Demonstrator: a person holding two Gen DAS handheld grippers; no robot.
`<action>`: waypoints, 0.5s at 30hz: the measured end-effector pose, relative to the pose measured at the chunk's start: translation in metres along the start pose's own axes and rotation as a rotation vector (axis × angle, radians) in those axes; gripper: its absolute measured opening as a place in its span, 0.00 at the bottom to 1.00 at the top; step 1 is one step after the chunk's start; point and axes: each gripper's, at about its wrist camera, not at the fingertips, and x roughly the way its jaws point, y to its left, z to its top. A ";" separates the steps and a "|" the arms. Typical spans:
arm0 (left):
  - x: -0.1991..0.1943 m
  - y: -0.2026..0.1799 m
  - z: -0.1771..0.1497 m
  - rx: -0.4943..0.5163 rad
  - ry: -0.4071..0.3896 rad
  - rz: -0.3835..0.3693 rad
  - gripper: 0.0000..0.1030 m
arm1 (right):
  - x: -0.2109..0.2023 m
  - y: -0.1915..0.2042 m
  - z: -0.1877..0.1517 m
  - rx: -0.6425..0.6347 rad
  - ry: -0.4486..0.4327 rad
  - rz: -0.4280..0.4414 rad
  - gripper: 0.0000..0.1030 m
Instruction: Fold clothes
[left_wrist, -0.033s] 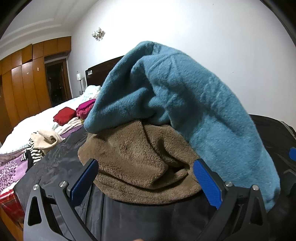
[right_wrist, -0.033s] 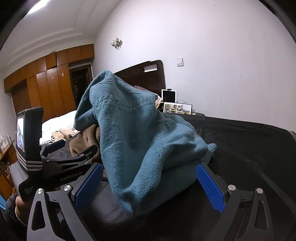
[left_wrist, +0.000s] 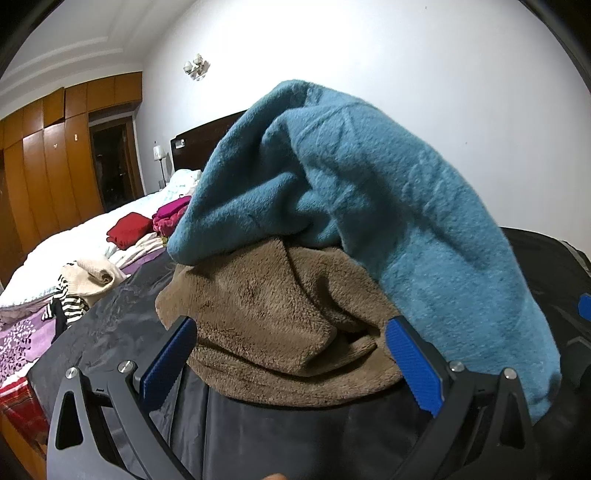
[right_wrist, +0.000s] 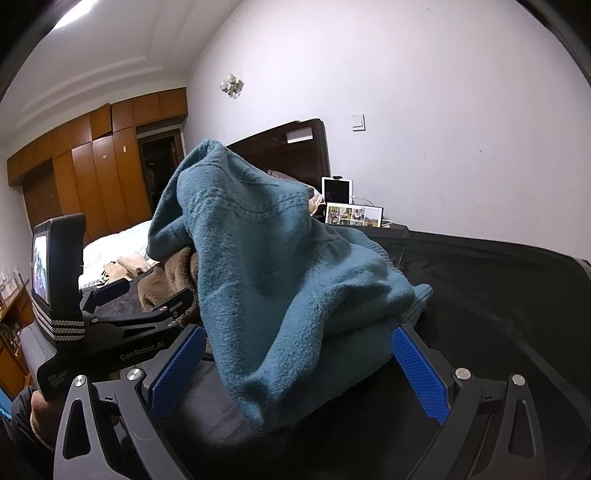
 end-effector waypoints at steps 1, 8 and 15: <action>0.001 0.000 0.000 0.003 0.003 0.002 1.00 | 0.000 -0.001 -0.001 0.002 0.001 0.000 0.99; 0.015 0.010 -0.005 -0.002 0.009 0.006 1.00 | 0.001 -0.006 -0.010 0.015 0.006 0.000 0.99; 0.036 0.012 -0.009 0.004 0.043 0.019 1.00 | 0.014 -0.008 -0.009 0.044 0.037 -0.010 0.99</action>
